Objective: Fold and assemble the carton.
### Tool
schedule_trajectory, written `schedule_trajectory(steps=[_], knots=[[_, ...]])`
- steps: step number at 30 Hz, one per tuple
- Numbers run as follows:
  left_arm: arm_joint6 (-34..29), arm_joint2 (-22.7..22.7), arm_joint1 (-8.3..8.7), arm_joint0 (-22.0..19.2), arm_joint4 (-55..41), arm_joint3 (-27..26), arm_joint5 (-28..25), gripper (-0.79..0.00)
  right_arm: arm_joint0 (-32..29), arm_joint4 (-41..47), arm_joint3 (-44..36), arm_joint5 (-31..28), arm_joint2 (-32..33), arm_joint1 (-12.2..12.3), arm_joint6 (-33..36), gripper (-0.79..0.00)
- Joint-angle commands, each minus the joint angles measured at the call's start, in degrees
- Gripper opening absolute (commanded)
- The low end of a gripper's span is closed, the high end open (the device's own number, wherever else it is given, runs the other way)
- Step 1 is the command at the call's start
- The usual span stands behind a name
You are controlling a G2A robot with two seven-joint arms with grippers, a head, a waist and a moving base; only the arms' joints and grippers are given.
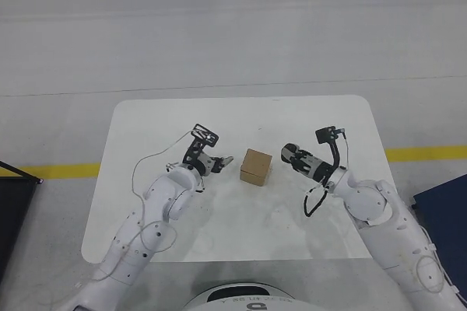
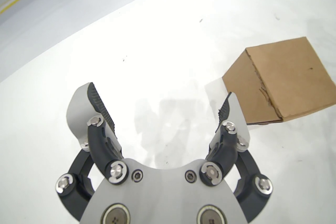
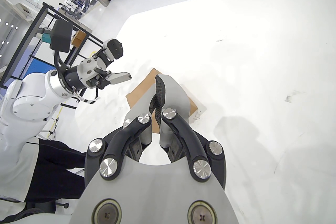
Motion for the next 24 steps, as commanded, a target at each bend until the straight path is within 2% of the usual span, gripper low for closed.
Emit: schedule_trajectory(steps=[1,3,7,10,13,15,20,24], knots=[[-0.65,2.16,-0.3,-0.85,0.96,0.16,-1.49,0.0,-0.58,-0.01,-0.23,-0.13,0.77,0.09,-0.26,-0.785],[-1.55,3.79,-0.6,-1.72,1.25,0.48,-2.86,0.0,-1.46,0.22,-0.47,-0.3,1.76,0.2,-0.58,-0.785],[-5.37,7.13,-1.02,-4.02,1.43,0.48,-9.8,0.0,-3.34,0.87,-0.8,-0.63,3.97,0.45,-1.12,-0.785],[-4.68,6.18,-0.77,-4.36,-3.8,-0.37,-17.07,0.0,-4.84,1.33,-1.05,-1.11,5.84,0.64,-1.63,-0.785],[-3.31,3.39,-0.07,-4.29,-8.49,-0.04,-23.95,0.0,-6.34,1.92,-1.18,-1.79,7.89,0.89,-1.42,-0.785],[-2.66,1.13,0.29,-3.96,-10.33,0.63,-23.84,0.0,-7.22,3.32,-1.19,-3.11,9.06,1.05,-0.38,-0.785],[-3.39,-2.48,0.81,-3.23,-9.69,0.03,-18.41,0.0,-8.63,4.3,-1.37,-9.25,11.58,1.71,4.57,-0.785],[-4.56,-2.86,0.7,-4.34,-8.33,0.05,-14.28,0.0,-9.32,1.42,-2.89,-12.27,11.05,2.05,8.47,-0.785]])
